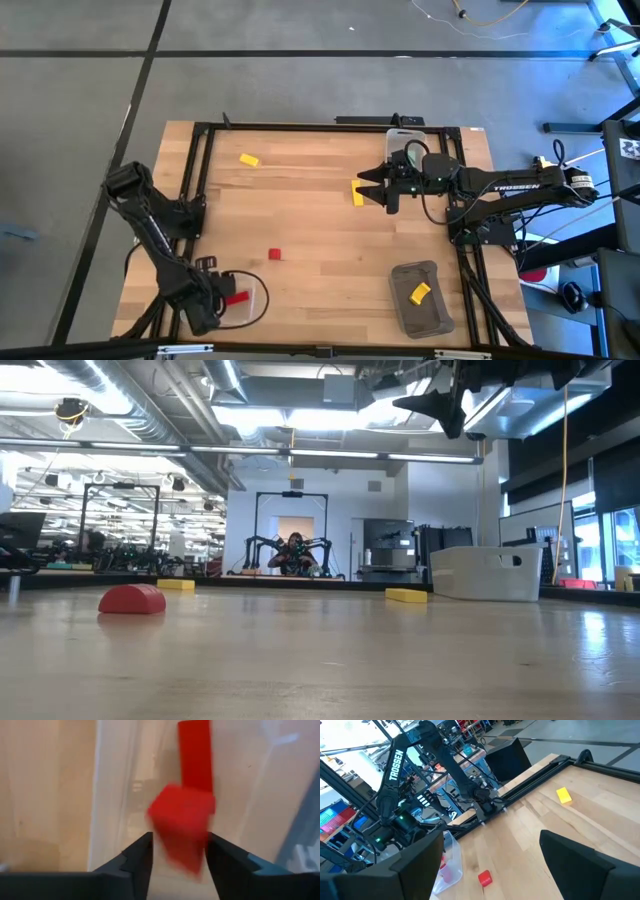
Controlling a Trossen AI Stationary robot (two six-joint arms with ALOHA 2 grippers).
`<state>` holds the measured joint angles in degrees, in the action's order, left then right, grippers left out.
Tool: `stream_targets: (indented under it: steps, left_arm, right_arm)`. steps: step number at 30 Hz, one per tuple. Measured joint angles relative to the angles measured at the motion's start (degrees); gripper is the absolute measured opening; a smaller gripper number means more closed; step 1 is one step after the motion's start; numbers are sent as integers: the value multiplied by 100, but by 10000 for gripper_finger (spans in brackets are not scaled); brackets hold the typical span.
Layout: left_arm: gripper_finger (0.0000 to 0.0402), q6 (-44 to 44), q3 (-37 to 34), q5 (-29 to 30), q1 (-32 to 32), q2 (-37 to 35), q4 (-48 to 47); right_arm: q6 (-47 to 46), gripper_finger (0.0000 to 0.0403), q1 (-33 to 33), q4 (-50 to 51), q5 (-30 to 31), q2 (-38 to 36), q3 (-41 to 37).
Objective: Sort & place blocks by color
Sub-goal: Put the right red block into the white bin, then put the red block into the white bin
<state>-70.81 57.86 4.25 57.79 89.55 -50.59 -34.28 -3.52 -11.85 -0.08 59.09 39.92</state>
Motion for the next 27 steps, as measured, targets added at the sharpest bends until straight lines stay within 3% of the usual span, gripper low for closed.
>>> stream_targets:
  steps: [6, 10, 16, 20, 22, 27]
  left_arm:
    - [204, -110, -4, -303, -10, -38, -253]
    - [215, -62, -6, -305, -177, -542, -253]
    - [217, 317, -1, 873, -765, -2118, -601]
    - [217, 1388, 5, 1528, -1816, -2797, -714]
    - [216, 2165, 5, 1298, -2520, -2814, -687]
    - [216, 3920, 0, 41, -3832, -2226, -249]
  right_arm:
    - [2, 330, -1, 4, 0, 0, 0]
    - [2, 330, -1, 4, 2, 0, 2]
    - [2, 330, 0, 6, 46, 0, 2]
    - [0, 330, 1, 6, 48, 0, 2]
    - [0, 330, 1, 8, 52, 0, 2]
    - [2, 330, 0, 9, 63, 0, 4]
